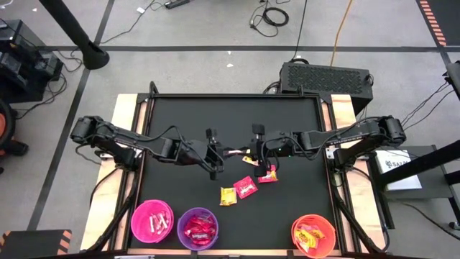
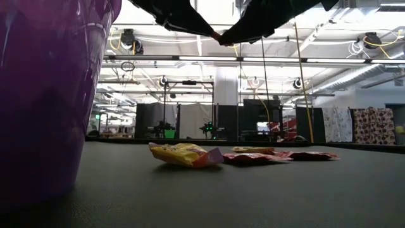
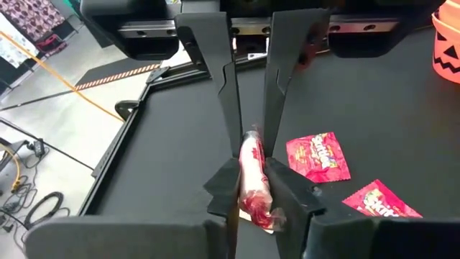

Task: Sort candy by brand, put in halloween buckets
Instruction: Put the orange candy into the pink bucket

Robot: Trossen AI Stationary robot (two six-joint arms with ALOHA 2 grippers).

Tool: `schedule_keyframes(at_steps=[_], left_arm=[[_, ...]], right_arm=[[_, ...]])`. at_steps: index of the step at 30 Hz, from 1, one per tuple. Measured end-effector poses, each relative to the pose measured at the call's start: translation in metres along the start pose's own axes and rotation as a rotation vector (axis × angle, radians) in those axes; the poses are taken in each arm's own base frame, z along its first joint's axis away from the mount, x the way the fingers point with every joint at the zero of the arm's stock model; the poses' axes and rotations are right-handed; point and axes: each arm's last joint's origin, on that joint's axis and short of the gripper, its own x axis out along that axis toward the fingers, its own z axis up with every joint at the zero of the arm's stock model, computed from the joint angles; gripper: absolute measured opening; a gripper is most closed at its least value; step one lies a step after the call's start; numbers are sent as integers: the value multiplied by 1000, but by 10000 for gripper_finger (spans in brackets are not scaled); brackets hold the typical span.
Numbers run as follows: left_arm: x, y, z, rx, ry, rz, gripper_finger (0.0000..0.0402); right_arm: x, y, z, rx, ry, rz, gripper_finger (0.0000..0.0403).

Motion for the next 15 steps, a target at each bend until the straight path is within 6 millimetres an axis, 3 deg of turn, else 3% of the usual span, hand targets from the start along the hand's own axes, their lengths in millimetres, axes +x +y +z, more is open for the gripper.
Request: schedule_keyframes(at_steps=[11, 15], left_arm=[[0, 0, 0, 10, -1, 1, 59], [0, 0, 0, 21, -2, -13, 59]], right_arm=[[0, 0, 0, -1, 3, 1, 41], [-1, 4, -3, -16, 34, 15, 70]])
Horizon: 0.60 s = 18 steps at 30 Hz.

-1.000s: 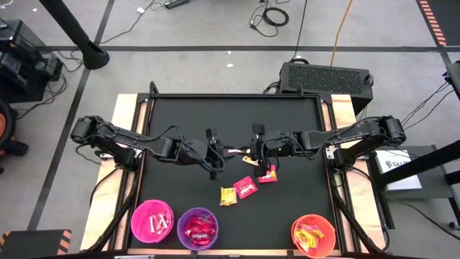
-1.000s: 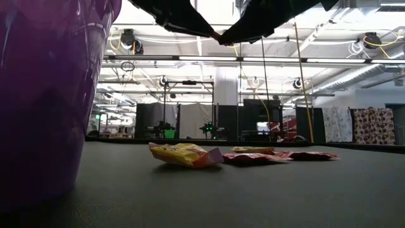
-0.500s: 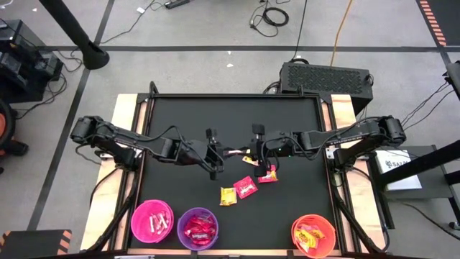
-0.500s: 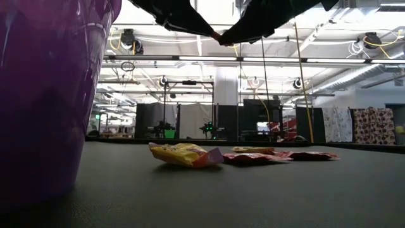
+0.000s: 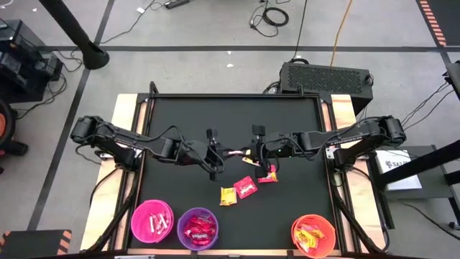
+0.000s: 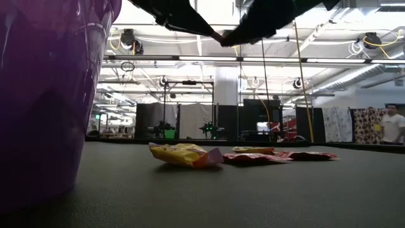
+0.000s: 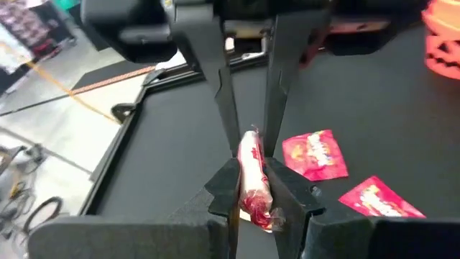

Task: Sort candy by brand, put in halloween buckets
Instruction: Put the orange candy into the pink bucket

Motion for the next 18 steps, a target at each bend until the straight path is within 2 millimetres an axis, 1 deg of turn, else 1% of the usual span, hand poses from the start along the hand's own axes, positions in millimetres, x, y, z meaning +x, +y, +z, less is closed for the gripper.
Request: schedule_keyframes(at_steps=[4, 10, 13, 18], left_arm=[[-1, -1, 0, 7, -8, -40, 58], [-1, -1, -2, 32, 20, -39, 58], [-4, 1, -3, 38, 39, -15, 58], [-20, 8, 4, 30, 25, 11, 58]], right_arm=[[0, 3, -5, 16, 47, 16, 122], [0, 4, -7, 51, 70, 18, 195], [0, 4, -9, 60, 87, 17, 220], [-1, 3, -11, 63, 112, 15, 243]])
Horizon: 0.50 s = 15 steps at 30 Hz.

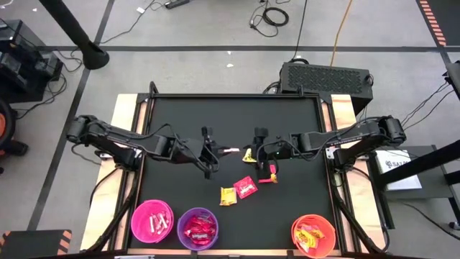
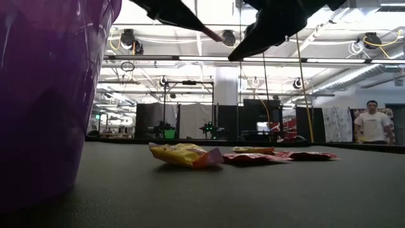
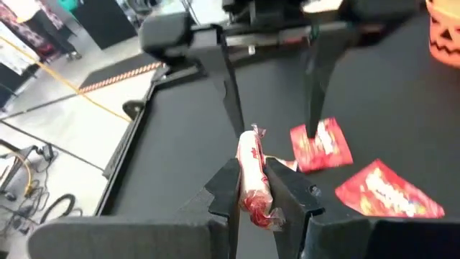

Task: Sort candy by brand, put in halloween buckets
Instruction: Put the orange candy into the pink bucket

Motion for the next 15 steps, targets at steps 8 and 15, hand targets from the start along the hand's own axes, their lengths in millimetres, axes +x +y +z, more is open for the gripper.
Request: schedule_keyframes(at_steps=[8, 15], left_arm=[[-37, 18, 12, -56, -71, 19, 57], [-68, 50, 33, -156, -303, 152, 57]], right_arm=[[1, -5, -4, 9, 40, -9, 247], [1, -5, -4, 44, 37, -2, 247]])
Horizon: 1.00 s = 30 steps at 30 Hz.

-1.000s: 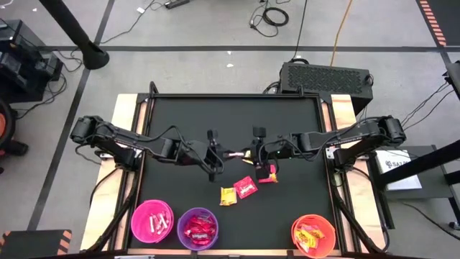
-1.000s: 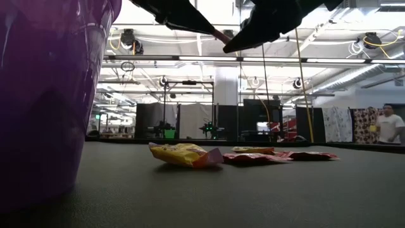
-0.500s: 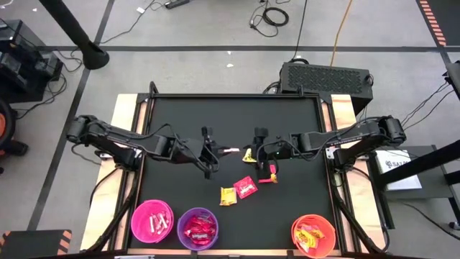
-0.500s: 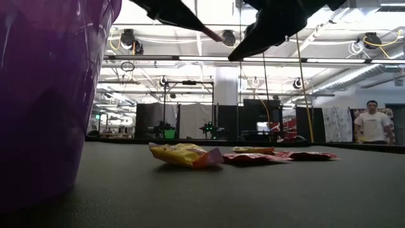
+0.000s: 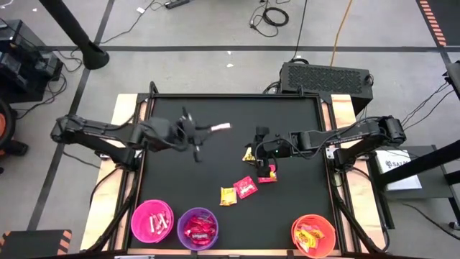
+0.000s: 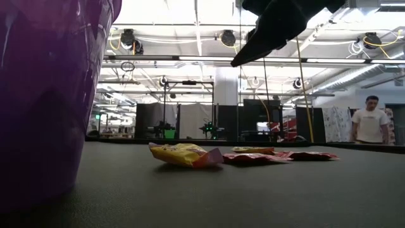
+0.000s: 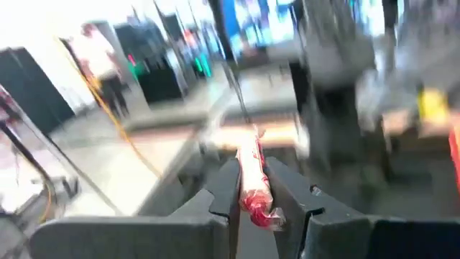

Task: Sort candy by brand, put in halloween buckets
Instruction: Put the orange candy into the pink bucket

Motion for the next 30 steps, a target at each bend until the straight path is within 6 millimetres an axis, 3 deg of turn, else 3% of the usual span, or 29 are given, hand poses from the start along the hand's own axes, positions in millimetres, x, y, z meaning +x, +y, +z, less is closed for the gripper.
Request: schedule_keyframes(at_steps=[5, 9, 13, 21, 26, 30], left_arm=[[-17, 24, 29, -100, -250, 93, 57], [-22, 30, 33, -118, -294, 110, 57], [-19, 24, 14, -156, -351, 74, 57], [-32, 16, -44, -235, -573, 122, 57], [-34, 14, -55, -228, -582, 127, 57], [-34, 12, -55, -99, -578, 129, 57]], right_arm=[[0, 0, 0, 0, -1, 3, 247], [0, 0, 0, -3, 0, 3, 247], [0, 0, -1, -6, 10, 4, 247], [0, 1, -8, 10, 80, 9, 247], [0, 1, -10, 21, 99, 9, 247], [0, 1, -9, 22, 94, 5, 247]])
